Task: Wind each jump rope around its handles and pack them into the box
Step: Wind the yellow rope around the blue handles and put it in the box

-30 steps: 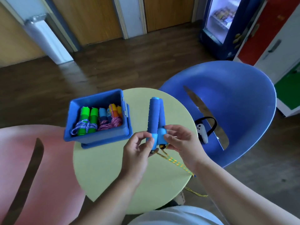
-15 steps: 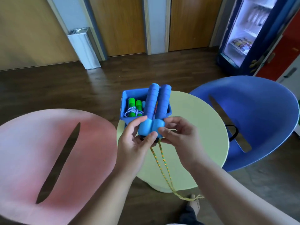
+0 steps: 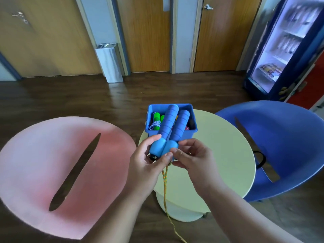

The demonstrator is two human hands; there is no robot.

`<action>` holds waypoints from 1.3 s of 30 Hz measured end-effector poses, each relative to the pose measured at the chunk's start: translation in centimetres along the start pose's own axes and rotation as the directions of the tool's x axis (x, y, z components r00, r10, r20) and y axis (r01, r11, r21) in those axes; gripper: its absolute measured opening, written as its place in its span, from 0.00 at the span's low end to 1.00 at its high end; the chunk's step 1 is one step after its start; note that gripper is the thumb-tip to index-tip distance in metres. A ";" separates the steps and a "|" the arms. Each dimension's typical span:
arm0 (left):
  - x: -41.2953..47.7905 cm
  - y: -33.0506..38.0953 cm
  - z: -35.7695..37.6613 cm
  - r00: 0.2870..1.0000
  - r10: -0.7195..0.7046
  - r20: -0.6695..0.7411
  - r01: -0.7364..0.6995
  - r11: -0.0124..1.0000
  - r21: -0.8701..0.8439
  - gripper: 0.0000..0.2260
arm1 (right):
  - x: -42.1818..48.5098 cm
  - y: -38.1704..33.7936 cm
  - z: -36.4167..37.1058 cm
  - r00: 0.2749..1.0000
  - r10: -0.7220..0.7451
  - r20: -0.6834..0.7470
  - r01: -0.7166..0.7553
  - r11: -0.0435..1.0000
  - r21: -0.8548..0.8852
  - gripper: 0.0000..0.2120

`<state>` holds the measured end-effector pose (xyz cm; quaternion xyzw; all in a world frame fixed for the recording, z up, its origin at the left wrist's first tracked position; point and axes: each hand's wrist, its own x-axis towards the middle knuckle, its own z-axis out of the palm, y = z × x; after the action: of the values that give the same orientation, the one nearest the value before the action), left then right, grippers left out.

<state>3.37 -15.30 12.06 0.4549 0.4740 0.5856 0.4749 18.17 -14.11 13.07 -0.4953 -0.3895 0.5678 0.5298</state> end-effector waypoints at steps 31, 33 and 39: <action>0.6 1.1 10.3 0.951 0.050 -0.306 0.032 0.966 0.258 0.05 | 2.8 -4.9 -13.3 0.944 -0.145 0.296 0.224 0.941 -0.254 0.19; 0.6 1.3 10.1 0.962 0.022 -0.271 0.038 0.976 0.216 0.05 | 2.9 -4.8 -13.8 0.922 -0.149 0.356 0.264 0.917 -0.298 0.18; 0.5 1.2 10.4 0.949 -0.127 -0.288 0.130 0.991 -0.009 0.10 | 2.0 -4.0 -13.4 0.964 -0.158 0.212 0.202 0.958 -0.203 0.03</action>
<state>13.35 -13.68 14.68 0.3352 0.5696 0.6110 0.4356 32.21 -12.65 13.91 -0.4564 -0.5438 0.5151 0.4803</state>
